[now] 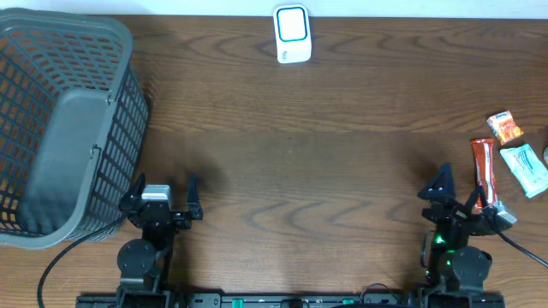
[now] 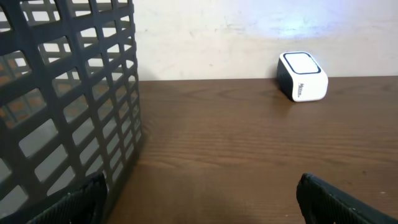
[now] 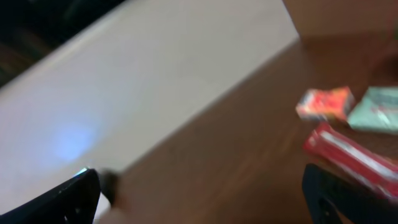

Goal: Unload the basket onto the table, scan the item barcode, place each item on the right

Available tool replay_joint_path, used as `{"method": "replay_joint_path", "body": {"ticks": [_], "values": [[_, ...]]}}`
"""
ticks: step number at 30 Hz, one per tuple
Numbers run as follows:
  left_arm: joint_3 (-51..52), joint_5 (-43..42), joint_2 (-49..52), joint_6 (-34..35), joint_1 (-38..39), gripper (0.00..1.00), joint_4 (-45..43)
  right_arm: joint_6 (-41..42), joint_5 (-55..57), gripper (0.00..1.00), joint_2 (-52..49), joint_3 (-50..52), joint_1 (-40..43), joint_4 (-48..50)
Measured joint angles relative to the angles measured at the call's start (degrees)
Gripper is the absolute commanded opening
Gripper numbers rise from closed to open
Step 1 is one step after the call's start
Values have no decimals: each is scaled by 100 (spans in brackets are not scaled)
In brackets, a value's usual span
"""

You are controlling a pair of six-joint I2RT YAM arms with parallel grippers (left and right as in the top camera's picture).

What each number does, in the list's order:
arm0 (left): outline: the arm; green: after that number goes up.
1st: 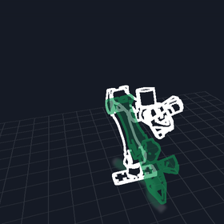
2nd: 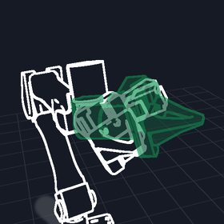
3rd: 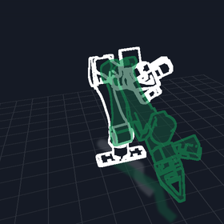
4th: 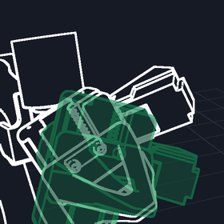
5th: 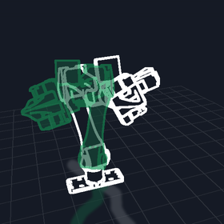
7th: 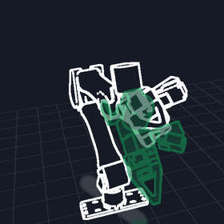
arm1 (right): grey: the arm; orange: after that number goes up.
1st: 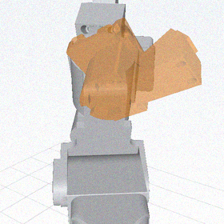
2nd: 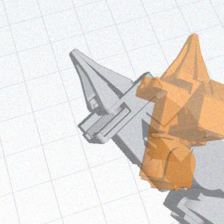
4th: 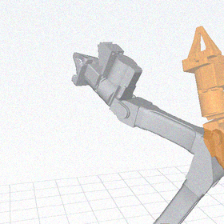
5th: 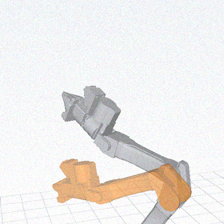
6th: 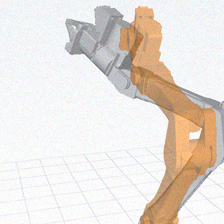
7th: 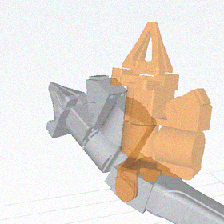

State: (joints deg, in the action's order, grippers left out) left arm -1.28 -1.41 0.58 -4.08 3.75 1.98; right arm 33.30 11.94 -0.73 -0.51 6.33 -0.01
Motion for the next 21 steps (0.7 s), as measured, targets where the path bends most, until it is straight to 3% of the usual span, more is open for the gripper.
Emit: {"method": "replay_joint_path", "body": {"ticks": [21], "values": [[0, 0, 0, 0, 0, 98, 0, 2, -22, 99, 4, 13, -9, -278]]}}
